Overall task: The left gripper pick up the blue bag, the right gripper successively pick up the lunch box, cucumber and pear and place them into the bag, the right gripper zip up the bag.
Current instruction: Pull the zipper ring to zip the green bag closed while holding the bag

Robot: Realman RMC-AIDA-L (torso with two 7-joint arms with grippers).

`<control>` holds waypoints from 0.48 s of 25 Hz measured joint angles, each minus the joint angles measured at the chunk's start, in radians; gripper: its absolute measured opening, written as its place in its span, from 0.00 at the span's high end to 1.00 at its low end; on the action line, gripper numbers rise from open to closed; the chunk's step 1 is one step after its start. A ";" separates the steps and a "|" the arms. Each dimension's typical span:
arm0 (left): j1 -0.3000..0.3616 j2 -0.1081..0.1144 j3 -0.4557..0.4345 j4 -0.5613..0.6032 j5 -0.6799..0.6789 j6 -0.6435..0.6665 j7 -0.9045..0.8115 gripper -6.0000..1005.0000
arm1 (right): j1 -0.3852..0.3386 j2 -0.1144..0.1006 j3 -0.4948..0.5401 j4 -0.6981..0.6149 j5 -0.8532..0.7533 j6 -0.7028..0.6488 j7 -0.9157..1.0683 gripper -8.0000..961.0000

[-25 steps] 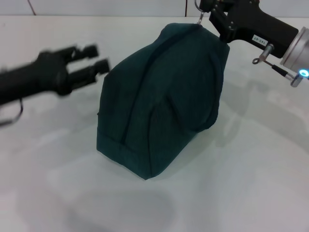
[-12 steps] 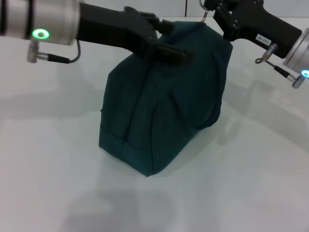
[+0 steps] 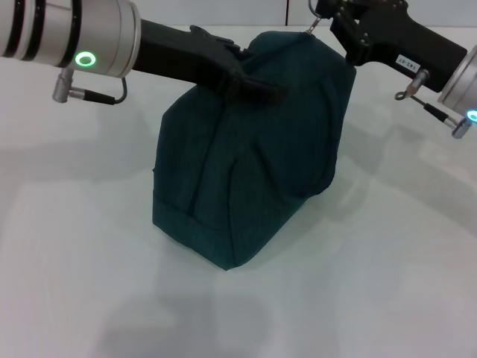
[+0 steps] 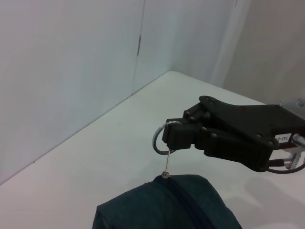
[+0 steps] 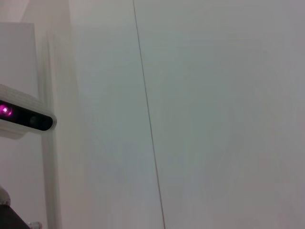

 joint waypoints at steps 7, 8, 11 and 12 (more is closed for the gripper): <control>0.001 -0.001 0.007 0.000 0.002 0.000 0.009 0.39 | -0.003 0.000 0.000 0.000 0.000 -0.003 0.000 0.93; 0.001 0.000 0.011 0.000 0.003 0.000 0.009 0.44 | -0.004 0.000 0.000 0.000 0.000 -0.003 0.000 0.93; 0.000 0.000 0.016 0.000 0.004 0.000 0.011 0.56 | -0.006 0.000 0.001 0.000 0.000 -0.004 0.000 0.93; 0.000 0.000 0.017 -0.001 0.004 0.000 0.011 0.60 | -0.007 0.000 0.001 0.000 0.000 -0.004 0.000 0.93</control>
